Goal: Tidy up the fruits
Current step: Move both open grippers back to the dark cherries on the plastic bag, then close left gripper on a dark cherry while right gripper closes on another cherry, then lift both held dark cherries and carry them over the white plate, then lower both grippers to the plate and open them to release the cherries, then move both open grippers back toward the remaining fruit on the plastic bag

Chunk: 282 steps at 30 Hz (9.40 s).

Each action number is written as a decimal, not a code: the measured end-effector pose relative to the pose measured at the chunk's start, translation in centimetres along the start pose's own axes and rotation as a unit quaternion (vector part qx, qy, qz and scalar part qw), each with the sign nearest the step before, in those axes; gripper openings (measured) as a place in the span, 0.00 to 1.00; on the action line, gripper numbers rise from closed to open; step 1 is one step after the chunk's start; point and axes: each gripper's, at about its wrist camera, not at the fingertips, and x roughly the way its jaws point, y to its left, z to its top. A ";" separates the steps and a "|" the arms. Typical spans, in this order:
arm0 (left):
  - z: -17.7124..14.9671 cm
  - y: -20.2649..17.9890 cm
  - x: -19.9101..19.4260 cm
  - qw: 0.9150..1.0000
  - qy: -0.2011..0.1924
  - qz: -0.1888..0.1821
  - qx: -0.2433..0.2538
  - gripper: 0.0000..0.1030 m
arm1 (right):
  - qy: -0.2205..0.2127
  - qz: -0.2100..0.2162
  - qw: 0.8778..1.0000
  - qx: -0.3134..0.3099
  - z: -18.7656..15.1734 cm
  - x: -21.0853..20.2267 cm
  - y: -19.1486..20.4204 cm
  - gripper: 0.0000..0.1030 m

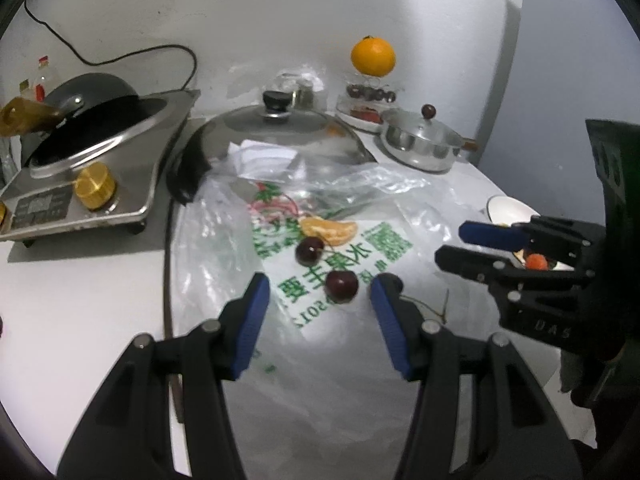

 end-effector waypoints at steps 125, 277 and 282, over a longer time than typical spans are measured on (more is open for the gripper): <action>1.9 -13.1 1.7 0.994 0.032 -0.040 0.094 0.29 | -0.049 -0.024 0.998 0.043 -4.8 -6.9 -9.1 0.31; 5.4 -14.7 3.7 0.997 -0.013 -0.065 0.049 0.65 | -0.053 -0.082 0.993 0.073 -3.4 -6.1 -14.8 0.49; 4.9 -12.7 3.3 0.998 -0.014 -0.047 0.039 0.65 | -0.052 -0.077 0.994 0.063 -2.7 -5.6 -13.3 0.49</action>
